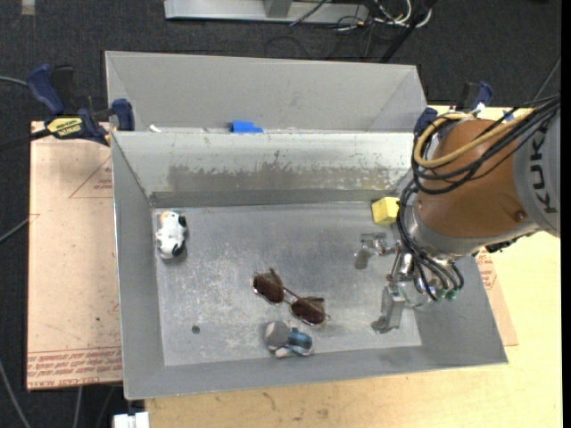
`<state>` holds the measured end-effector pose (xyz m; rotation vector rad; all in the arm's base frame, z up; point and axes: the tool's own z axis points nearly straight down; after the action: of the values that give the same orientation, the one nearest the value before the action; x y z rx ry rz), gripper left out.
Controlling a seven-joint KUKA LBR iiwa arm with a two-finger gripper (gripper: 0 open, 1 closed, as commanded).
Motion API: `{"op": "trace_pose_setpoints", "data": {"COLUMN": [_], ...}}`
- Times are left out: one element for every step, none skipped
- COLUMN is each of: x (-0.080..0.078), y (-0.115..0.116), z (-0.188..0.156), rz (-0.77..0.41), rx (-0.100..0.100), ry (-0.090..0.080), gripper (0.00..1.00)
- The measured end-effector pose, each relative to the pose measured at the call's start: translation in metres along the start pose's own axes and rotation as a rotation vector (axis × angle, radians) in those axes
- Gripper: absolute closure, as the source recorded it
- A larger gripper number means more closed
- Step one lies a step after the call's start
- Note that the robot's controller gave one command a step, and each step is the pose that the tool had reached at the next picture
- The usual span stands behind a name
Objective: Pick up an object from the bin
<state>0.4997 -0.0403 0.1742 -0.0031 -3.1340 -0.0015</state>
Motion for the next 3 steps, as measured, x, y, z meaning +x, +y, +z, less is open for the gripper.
{"op": "trace_pose_setpoints", "data": {"x": [-0.002,-0.005,0.008], "y": [0.000,-0.014,-0.036], "z": [-0.004,0.020,0.035], "rz": [-0.001,-0.179,-0.434], "rx": [0.000,0.001,-0.001], "ry": [-0.008,-0.017,-0.003], "gripper": [0.00,0.00,0.00]}}
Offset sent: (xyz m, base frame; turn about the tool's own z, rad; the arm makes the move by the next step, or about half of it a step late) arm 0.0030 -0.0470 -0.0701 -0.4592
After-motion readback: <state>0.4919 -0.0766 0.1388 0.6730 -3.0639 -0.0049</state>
